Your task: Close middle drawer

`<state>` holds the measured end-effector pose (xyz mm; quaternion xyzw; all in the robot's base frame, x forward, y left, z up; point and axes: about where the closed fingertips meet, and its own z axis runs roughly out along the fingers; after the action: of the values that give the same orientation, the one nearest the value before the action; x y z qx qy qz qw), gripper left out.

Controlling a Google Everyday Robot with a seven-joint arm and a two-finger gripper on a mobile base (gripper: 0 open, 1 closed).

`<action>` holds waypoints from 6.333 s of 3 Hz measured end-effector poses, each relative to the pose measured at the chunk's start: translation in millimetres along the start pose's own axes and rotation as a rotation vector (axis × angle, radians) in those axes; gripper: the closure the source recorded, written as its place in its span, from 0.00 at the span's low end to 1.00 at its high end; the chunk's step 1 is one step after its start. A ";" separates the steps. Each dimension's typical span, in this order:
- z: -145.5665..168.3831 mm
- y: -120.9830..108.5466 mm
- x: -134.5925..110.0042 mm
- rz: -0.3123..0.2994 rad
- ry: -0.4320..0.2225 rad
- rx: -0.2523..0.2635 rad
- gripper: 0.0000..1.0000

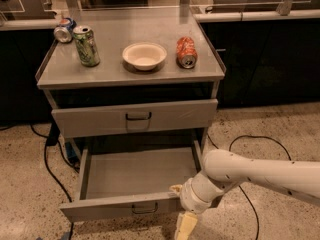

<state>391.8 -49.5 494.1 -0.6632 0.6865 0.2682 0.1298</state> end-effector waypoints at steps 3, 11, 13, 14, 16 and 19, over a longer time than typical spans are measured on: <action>5.0 24.5 46.0 0.115 0.057 -0.030 0.00; 60.6 23.3 65.2 0.125 -0.063 -0.171 0.00; 60.8 23.3 65.2 0.125 -0.063 -0.172 0.41; 60.8 23.3 65.2 0.125 -0.063 -0.172 0.66; 60.9 23.4 65.2 0.125 -0.063 -0.172 1.00; 43.2 17.0 49.8 0.037 0.004 -0.056 1.00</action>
Offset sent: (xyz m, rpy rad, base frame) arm -0.0299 -0.0439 -0.0264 -0.0958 0.0935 -0.0796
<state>363.1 -68.4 435.3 -0.6543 0.6913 0.2883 0.1047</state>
